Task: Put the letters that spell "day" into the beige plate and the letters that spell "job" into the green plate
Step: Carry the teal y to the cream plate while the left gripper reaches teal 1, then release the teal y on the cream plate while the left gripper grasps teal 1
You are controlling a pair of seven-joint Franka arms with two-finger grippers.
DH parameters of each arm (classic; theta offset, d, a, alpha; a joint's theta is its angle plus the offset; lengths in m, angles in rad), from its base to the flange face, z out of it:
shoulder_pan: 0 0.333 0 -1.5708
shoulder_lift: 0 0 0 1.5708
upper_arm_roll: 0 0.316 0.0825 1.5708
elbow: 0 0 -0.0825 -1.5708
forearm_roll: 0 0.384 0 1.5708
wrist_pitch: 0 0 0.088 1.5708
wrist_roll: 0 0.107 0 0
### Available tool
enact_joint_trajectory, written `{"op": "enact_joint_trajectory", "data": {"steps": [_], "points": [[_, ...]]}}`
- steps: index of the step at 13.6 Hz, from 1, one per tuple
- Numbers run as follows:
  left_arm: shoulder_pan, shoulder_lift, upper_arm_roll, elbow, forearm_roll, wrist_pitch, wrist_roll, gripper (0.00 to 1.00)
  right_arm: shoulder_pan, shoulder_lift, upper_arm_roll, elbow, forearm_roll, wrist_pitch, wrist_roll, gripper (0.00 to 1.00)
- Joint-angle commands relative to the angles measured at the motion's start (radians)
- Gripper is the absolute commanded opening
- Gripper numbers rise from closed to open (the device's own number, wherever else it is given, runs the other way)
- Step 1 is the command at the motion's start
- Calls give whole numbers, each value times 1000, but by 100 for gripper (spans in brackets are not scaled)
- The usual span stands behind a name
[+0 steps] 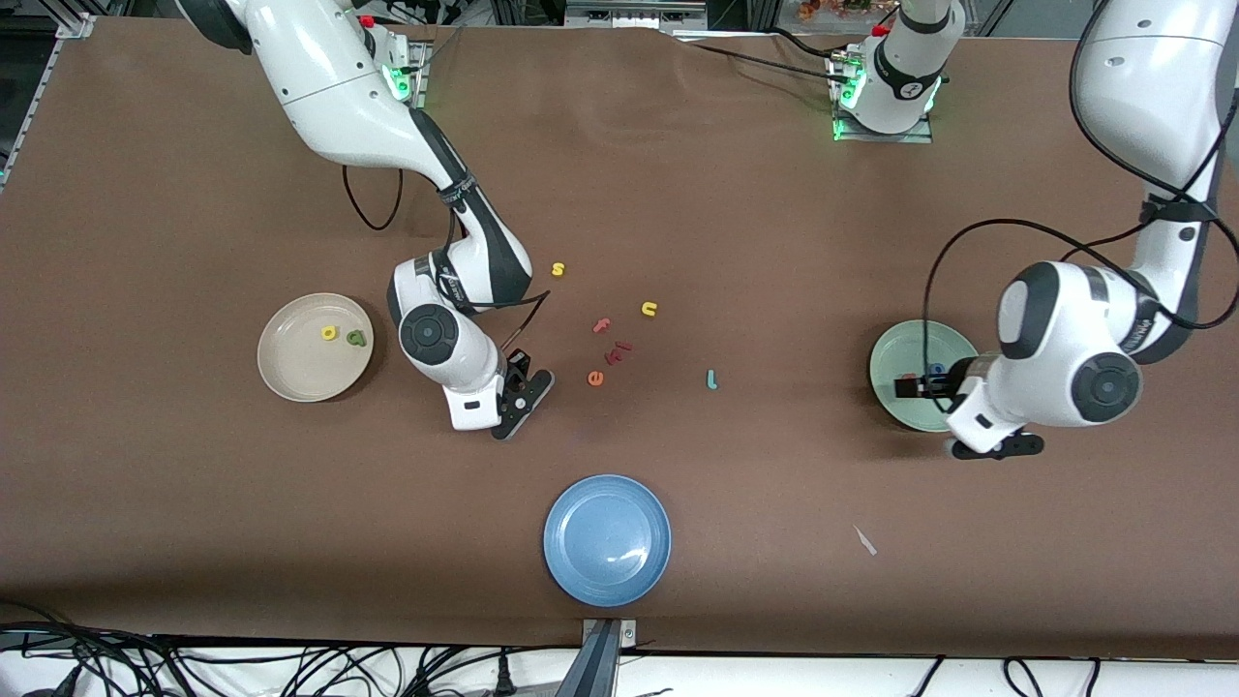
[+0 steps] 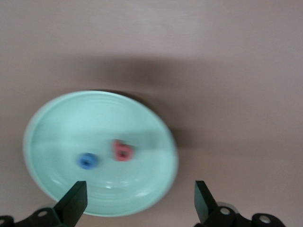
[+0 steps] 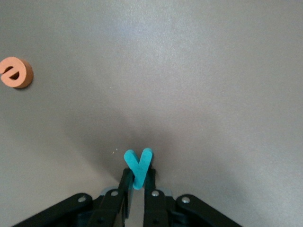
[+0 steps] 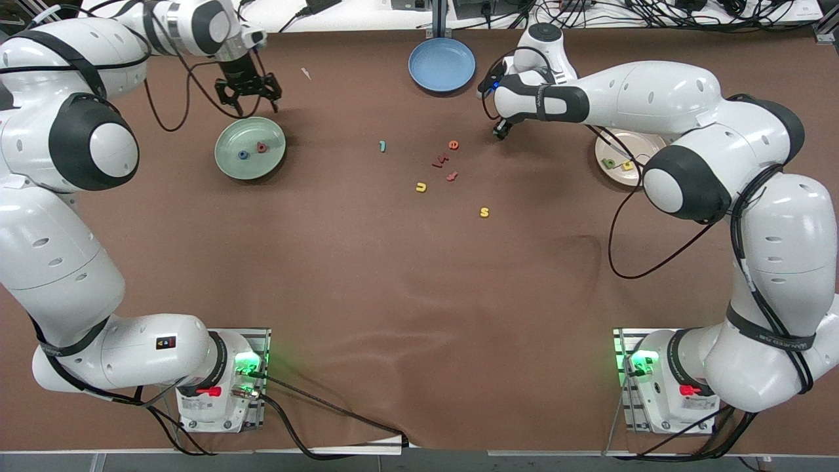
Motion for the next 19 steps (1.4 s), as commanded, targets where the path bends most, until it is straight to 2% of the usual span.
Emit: {"op": "enact_joint_trajectory", "data": {"steps": [1,3,5,6,7,8,11,14,16,19], "points": [[-60,-3,-46,5,-8,6,-169,99,-6,4,-3,67,27,-117,30,0],[-142,10,-46,28,-2,108,-287,99,-11,-34,-16,71,28,-196,78,0],[-221,25,-45,28,1,193,-367,97,-11,-88,-65,54,25,-276,102,0],[-261,49,-42,29,0,229,-379,94,-9,-121,-100,26,16,-300,105,0],[-295,78,-37,43,0,272,-404,89,-9,-169,-133,-38,16,-304,105,0],[-323,108,-36,54,1,315,-434,88,-9,-215,-160,-96,15,-293,104,0],[-386,145,-25,61,21,351,-453,72,-9,-312,-233,-226,10,-287,98,0],[-394,184,-25,63,49,356,-456,72,-9,-395,-290,-400,-27,-190,90,0],[-401,200,-25,61,105,359,-456,72,-9,-456,-321,-554,-38,-47,88,0],[-420,221,-25,61,128,359,-478,72,-9,-467,-368,-668,-38,128,89,0]]}}
